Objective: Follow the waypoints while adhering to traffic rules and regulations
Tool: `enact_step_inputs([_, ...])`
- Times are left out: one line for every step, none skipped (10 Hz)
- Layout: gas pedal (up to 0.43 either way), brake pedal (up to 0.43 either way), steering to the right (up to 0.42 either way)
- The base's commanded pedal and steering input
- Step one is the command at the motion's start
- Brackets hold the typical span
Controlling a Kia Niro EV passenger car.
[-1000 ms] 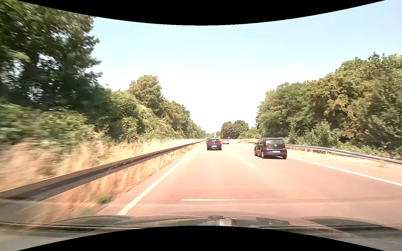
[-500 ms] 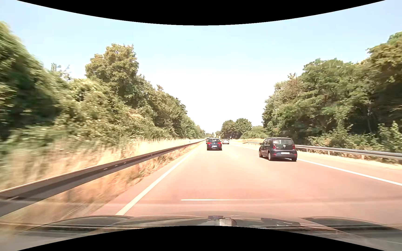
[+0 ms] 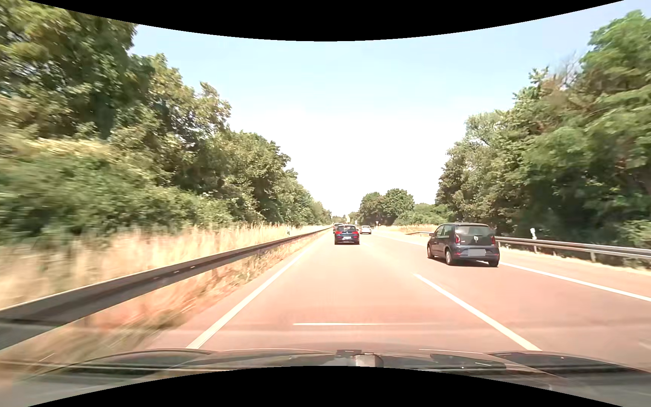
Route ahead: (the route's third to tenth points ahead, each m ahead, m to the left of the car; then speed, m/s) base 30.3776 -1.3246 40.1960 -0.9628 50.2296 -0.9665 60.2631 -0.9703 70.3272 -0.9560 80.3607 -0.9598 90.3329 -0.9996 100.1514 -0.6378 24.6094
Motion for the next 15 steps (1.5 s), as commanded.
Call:
enact_step_inputs([0.0, 0.0, 0.0])
enact_step_inputs([0.0, 0.0, 0.0])
enact_step_inputs([0.008, 0.0, 0.0])
enact_step_inputs([0.02, 0.0, 0.0])
enact_step_inputs([0.02, 0.0, 0.0])
enact_step_inputs([0.028, 0.0, 0.0])
enact_step_inputs([0.039, 0.0, 0.0])
enact_step_inputs([0.047, 0.0, 0.0])
enact_step_inputs([0.067, 0.0, 0.0])
enact_step_inputs([0.079, 0.0, 0.0])
enact_step_inputs([0.087, 0.0, 0.0])
enact_step_inputs([0.087, 0.0, 0.0])
enact_step_inputs([0.098, 0.0, 0.0])
enact_step_inputs([0.11, 0.0, 0.0])
enact_step_inputs([0.13, 0.0, 0.0])
